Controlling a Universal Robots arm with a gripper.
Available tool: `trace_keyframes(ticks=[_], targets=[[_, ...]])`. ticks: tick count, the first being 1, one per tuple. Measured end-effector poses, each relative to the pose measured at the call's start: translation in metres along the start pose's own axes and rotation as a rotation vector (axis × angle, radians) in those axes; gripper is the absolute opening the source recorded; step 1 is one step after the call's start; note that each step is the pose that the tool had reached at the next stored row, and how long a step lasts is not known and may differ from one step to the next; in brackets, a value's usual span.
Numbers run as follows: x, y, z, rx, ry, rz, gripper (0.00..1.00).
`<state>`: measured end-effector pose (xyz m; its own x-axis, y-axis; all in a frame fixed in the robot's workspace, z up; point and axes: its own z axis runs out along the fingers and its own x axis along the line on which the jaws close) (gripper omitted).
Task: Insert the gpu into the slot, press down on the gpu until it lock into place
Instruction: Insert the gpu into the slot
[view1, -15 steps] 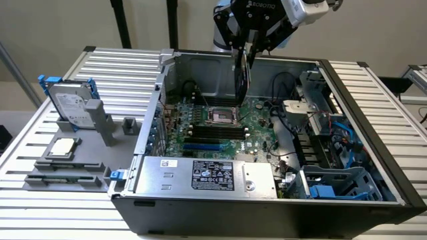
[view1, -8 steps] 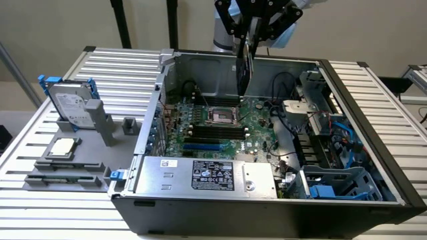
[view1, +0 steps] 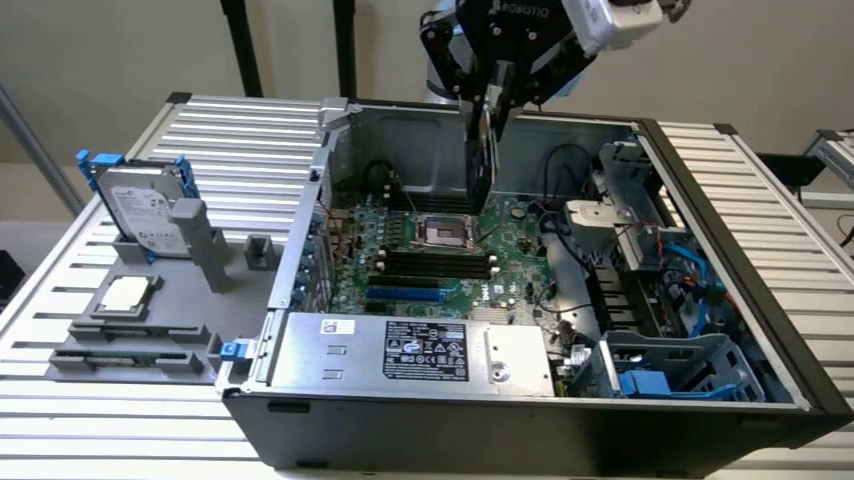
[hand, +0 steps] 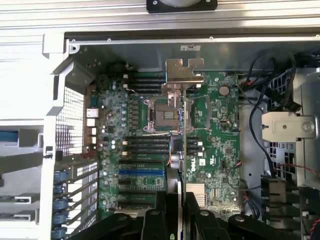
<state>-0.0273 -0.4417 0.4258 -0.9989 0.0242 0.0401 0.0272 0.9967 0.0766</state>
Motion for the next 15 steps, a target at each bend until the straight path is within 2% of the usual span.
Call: trace_keyframes(ticks=[3,15], targets=[[0.0034,-0.0115,0.0098,-0.0002,-0.0001,0.000,0.26],[0.0037,-0.0121,0.0099,-0.0003,-0.0001,0.000,0.26]])
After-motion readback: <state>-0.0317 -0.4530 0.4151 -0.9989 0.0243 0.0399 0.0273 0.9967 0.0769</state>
